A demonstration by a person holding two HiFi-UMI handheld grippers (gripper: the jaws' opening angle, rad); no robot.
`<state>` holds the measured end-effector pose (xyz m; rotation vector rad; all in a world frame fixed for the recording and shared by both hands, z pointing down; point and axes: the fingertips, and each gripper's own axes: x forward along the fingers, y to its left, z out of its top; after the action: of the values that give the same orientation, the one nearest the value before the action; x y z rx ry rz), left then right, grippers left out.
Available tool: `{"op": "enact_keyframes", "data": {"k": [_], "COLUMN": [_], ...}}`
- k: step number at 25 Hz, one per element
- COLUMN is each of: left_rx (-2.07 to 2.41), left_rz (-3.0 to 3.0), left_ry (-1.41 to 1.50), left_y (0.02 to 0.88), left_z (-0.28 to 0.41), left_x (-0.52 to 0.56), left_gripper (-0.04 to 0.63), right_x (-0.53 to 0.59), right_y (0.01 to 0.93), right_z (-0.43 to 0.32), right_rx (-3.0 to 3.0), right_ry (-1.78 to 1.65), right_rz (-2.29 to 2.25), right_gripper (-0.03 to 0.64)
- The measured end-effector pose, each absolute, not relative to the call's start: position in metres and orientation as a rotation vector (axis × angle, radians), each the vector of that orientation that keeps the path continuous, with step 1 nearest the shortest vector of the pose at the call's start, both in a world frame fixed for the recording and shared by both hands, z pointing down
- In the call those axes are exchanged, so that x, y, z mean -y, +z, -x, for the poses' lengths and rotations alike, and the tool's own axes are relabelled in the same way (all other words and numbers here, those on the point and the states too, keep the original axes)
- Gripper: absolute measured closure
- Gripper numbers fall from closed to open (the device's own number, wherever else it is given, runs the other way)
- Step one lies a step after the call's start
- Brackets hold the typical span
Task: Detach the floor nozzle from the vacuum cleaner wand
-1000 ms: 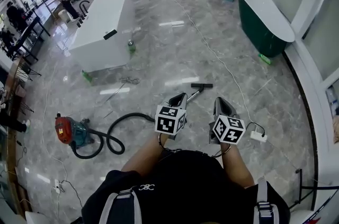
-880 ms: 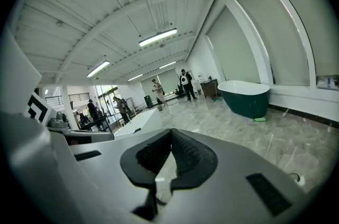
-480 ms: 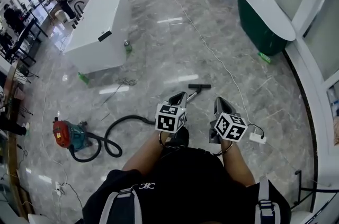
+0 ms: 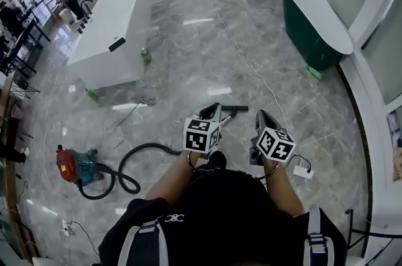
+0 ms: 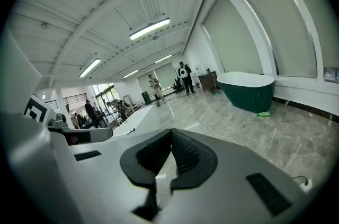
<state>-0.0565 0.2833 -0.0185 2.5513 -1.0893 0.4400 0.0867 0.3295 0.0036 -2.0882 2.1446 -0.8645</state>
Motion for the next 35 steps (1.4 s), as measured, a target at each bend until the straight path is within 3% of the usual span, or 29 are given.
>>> {"op": "enact_keyframes", "data": {"k": [20, 35], "left_rx": [1.12, 1.151], "left_rz": [-2.384, -2.129], "left_ry": [0.389, 0.68], "left_y": [0.007, 0.148], "left_z": [0.057, 0.045], "left_x": [0.001, 0.057], "left_gripper": [0.586, 0.586], "right_x": [-0.057, 0.018], "right_y": [0.002, 0.114], "right_z": [-0.095, -0.143], "right_rx": [-2.423, -2.517], "right_ry": [-0.756, -1.142], "right_rz": [2.235, 2.156], "right_gripper": [0.603, 0.603]}}
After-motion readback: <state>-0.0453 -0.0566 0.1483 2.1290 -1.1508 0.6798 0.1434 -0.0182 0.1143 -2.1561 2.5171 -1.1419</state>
